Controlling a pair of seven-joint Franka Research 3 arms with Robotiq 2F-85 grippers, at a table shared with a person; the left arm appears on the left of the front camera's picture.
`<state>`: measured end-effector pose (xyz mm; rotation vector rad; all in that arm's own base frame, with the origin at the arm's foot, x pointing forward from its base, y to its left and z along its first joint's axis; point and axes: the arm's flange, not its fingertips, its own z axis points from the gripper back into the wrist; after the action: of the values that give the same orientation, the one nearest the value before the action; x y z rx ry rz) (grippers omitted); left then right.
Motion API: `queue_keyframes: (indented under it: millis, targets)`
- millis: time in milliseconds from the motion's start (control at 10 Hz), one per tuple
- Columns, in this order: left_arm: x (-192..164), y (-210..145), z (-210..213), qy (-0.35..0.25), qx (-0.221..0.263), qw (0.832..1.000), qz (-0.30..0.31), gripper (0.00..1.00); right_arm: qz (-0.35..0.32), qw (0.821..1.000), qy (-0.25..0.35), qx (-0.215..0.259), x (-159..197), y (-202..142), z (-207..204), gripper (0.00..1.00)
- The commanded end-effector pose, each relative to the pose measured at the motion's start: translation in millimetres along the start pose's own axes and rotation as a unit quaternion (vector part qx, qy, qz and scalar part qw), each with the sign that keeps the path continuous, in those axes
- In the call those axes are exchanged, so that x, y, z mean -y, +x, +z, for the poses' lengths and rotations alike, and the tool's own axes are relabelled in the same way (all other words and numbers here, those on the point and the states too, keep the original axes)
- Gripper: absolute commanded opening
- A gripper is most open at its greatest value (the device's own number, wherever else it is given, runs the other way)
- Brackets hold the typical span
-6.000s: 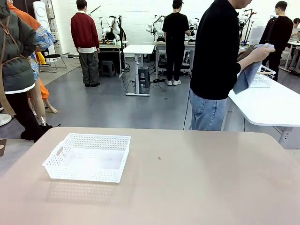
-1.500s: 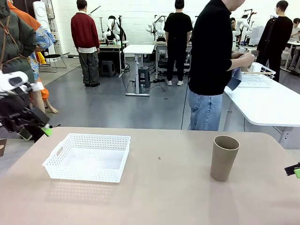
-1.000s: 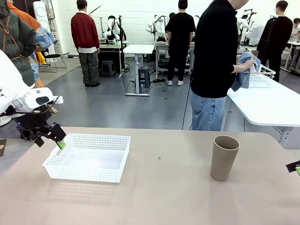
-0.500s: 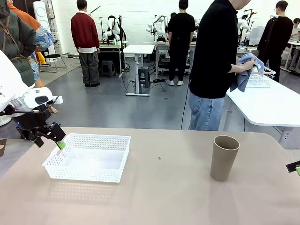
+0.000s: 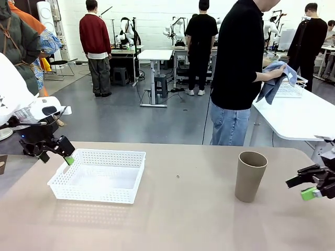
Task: Clean and organize the cups into the basket.
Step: Pick up the Organizing basket and move it to the center of the table, then pick up the Reusable plastic cup from the right side of the table and place it inside the Organizing basket.
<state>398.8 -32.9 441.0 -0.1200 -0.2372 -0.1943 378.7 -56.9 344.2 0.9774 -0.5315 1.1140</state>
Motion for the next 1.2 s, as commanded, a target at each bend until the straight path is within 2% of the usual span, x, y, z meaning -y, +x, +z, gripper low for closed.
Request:
queue_keyframes:
  millis: [0, 200, 300, 400, 600, 800, 900, 1000, 1100]
  targets:
    - [15, 10, -3, 0.017, 0.005, 1.000, 0.006, 1.00, 0.015, 1.000, -0.025, 0.011, 18, -2, 2, 1.00]
    - [26, 12, -9, 0.029, 0.008, 1.000, 0.006, 1.00, 0.027, 0.998, -0.055, 0.013, 32, -3, -2, 1.00]
    - [14, 5, -1, 0.004, 0.003, 1.000, 0.000, 1.00, 0.049, 0.994, -0.095, 0.005, 39, -2, -3, 1.00]
    - [14, 5, -1, 0.004, 0.003, 1.000, 0.000, 1.00, 0.060, 0.991, -0.121, -0.001, 46, 0, -7, 1.00]
    - [14, 5, -1, 0.004, 0.003, 1.000, 0.000, 1.00, 0.084, 0.988, -0.132, -0.016, 55, 4, -18, 1.00]
    - [14, 5, -1, 0.004, 0.003, 1.000, 0.000, 1.00, 0.136, 0.985, -0.107, -0.015, 59, 4, -24, 1.00]
    - [14, 5, -1, 0.004, 0.003, 1.000, 0.000, 1.00, 0.142, 0.986, -0.090, -0.013, 61, 4, -25, 1.00]
    - [14, 5, -1, 0.004, 0.003, 1.000, 0.000, 1.00, 0.118, 0.991, -0.061, -0.006, 62, 6, -23, 1.00]
    - [14, 5, -1, 0.004, 0.003, 1.000, 0.000, 1.00, 0.124, 0.986, -0.104, -0.029, 53, 9, -21, 1.00]
